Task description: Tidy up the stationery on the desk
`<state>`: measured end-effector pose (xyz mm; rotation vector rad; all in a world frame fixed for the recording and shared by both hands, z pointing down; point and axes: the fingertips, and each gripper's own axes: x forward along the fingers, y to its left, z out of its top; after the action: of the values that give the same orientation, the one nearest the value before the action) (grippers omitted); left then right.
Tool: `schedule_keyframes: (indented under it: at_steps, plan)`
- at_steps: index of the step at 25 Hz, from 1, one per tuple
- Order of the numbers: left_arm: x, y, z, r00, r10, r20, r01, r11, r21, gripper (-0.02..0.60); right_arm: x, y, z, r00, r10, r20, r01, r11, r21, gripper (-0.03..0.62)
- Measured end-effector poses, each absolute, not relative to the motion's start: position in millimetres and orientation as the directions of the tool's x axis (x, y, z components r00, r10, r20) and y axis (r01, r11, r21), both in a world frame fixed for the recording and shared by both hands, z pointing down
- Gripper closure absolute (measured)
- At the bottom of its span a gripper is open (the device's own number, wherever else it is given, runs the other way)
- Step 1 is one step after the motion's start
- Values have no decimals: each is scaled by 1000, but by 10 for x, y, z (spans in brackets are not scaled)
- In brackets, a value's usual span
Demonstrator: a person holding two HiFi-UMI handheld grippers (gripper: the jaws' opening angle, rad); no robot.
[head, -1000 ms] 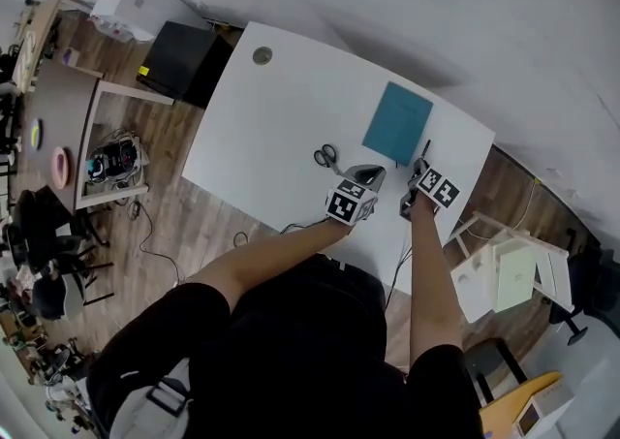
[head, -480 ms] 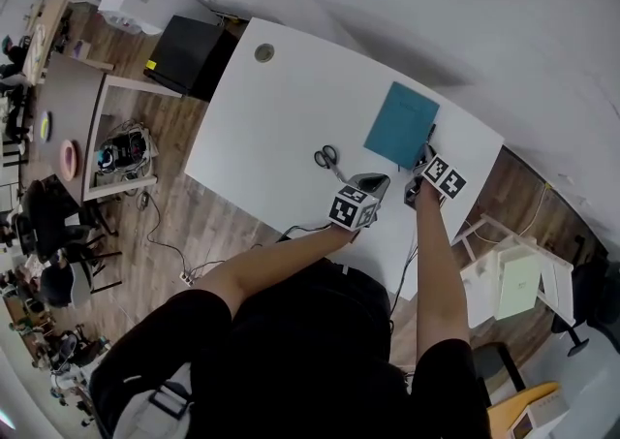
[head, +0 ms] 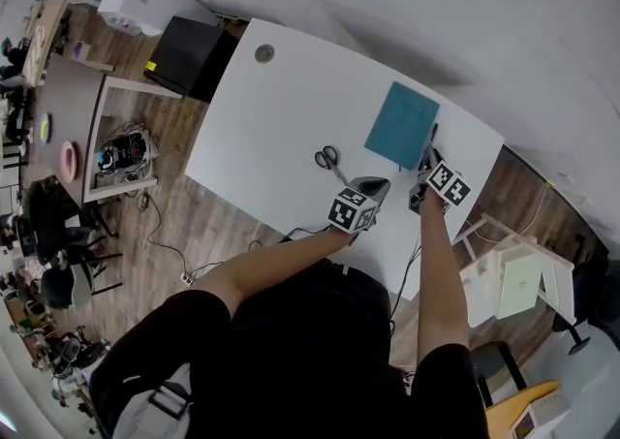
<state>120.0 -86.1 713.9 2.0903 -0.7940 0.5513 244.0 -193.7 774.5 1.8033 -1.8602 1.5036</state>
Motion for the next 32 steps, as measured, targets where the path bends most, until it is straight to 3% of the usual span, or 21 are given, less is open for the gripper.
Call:
schedule_keyframes:
  at_steps: [10,17,23,32]
  plan:
    - [1144,-768,7152,706,-329,627,-696,-487,528,568,2272,-1968,7780,-355,-667,655,-775,-182,-605,542]
    - [1088,-788,7143,705,-337,624,-697,-493,521,568,2380,-1958,7804,-296,-668,682,-812,-200,-549,542]
    - [981,-752,7103,696,-354,625,-708,-483,515,568,2279,-2008,7778,-352,-676,647,-777,-173,-605,542]
    - [733,-664,7022,686,-369,627,-716,-492,495,567,2315,-1929,7596,-328,-707,626,-791,-156,-591,542]
